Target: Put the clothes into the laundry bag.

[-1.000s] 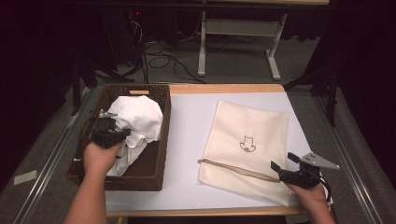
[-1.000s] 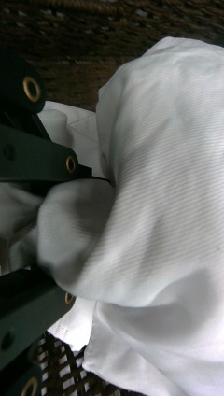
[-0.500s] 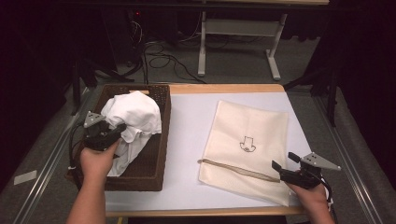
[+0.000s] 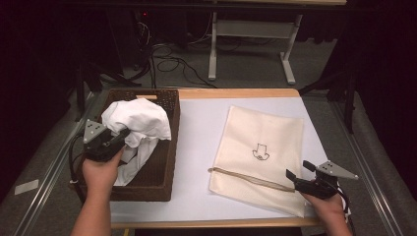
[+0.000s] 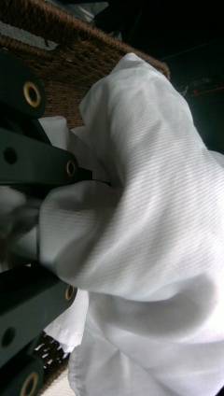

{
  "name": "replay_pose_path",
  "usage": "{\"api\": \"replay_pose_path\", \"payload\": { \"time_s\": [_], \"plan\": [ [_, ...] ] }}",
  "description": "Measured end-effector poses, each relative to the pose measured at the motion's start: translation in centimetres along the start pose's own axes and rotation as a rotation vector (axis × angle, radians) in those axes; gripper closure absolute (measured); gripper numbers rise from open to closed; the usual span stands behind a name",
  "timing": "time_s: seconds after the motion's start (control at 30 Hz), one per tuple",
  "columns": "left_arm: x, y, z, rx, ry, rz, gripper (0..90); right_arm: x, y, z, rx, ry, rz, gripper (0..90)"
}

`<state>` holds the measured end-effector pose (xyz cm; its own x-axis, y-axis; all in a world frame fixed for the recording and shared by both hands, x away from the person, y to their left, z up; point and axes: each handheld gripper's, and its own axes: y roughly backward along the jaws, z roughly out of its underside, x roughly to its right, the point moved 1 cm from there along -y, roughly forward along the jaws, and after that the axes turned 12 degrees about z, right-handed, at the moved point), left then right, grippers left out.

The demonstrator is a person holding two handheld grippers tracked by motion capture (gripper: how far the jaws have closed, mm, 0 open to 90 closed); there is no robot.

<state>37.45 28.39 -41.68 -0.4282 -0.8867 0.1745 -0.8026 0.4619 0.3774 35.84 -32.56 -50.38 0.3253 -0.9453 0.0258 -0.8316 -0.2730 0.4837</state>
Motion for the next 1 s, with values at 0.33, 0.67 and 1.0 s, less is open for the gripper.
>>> {"api": "replay_pose_path", "payload": {
  "time_s": [0.33, 0.67, 1.0],
  "plan": [
    [-1.6, -5.7, 1.3, -0.519, 0.174, 0.084, 55.9, 0.0, -0.1, 0.0, -0.007, -0.001, -0.001, 19.5],
    [-0.9, -9.7, 4.2, -0.906, 0.073, -0.037, 12.6, -0.2, -0.3, 0.0, -0.013, 0.007, -0.015, 19.6],
    [-1.1, -9.4, 4.2, -0.898, 0.029, -0.095, 50.8, -0.3, -0.3, 0.0, -0.02, 0.008, -0.02, 19.9]
  ]
}}
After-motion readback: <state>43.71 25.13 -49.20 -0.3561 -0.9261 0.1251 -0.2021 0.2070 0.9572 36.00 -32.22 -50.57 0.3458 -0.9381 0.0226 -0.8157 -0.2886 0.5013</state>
